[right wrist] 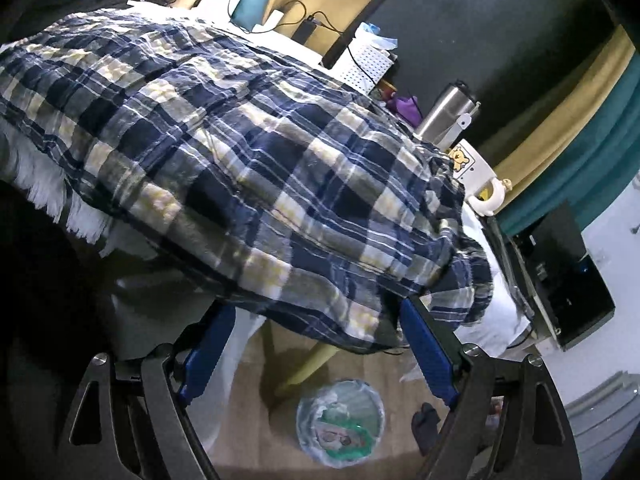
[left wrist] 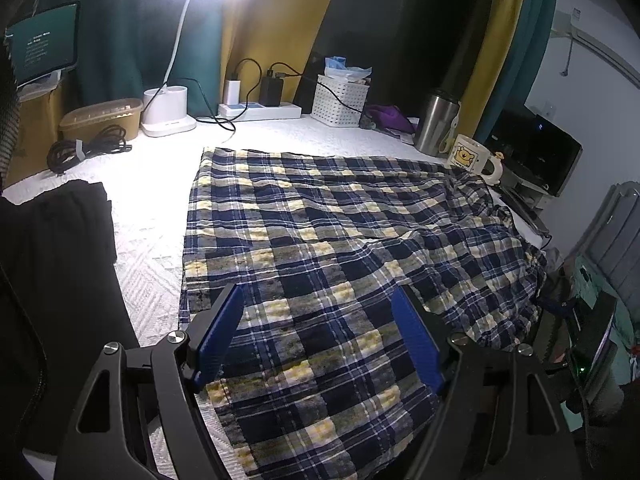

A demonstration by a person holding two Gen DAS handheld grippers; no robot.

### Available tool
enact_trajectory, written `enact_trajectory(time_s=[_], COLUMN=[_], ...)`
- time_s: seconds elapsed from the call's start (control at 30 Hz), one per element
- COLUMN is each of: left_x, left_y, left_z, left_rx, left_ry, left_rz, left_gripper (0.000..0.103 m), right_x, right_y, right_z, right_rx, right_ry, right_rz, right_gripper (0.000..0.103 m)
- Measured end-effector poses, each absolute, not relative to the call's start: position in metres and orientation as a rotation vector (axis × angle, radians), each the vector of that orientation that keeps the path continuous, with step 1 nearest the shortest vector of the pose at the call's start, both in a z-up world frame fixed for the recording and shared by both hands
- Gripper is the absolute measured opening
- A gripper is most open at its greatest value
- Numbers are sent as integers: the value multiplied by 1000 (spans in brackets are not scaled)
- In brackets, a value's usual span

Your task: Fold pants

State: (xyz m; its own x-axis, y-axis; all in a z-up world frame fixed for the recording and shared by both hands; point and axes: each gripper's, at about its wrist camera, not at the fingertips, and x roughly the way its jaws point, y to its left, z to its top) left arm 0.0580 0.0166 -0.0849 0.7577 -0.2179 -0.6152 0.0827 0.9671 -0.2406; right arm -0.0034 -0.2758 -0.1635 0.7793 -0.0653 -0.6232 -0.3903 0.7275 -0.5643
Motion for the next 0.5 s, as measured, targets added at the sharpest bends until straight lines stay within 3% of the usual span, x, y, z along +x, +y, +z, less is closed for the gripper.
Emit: enact_trajectory(time_s=[0.03, 0.07, 0.1, 0.2, 0.3, 0.5], left_x=[58, 58, 57, 56, 55, 50], left_y=[17, 17, 18, 17, 17, 8], left_z=[-85, -86, -86, -86, -86, -86], left_rx=[-205, -207, -207, -202, -202, -173], left_ry=[694, 695, 696, 695, 689, 673], left_rz=[-165, -165, -166, -169, -179, -234], left_gripper=[77, 77, 77, 77, 77, 83], right_x=[-3, -3, -1, 1, 3, 28], right_y=[-275, -274, -274, -275, -280, -288], right_z=[-164, -164, -163, -151, -130, -82], right_rx=[-744, -741, -730, -658, -578, -388], right_ry=[665, 665, 674, 683, 666, 608], right_rz=[201, 208, 216, 266, 296, 319], right_gripper=[74, 50, 35, 17, 9, 6])
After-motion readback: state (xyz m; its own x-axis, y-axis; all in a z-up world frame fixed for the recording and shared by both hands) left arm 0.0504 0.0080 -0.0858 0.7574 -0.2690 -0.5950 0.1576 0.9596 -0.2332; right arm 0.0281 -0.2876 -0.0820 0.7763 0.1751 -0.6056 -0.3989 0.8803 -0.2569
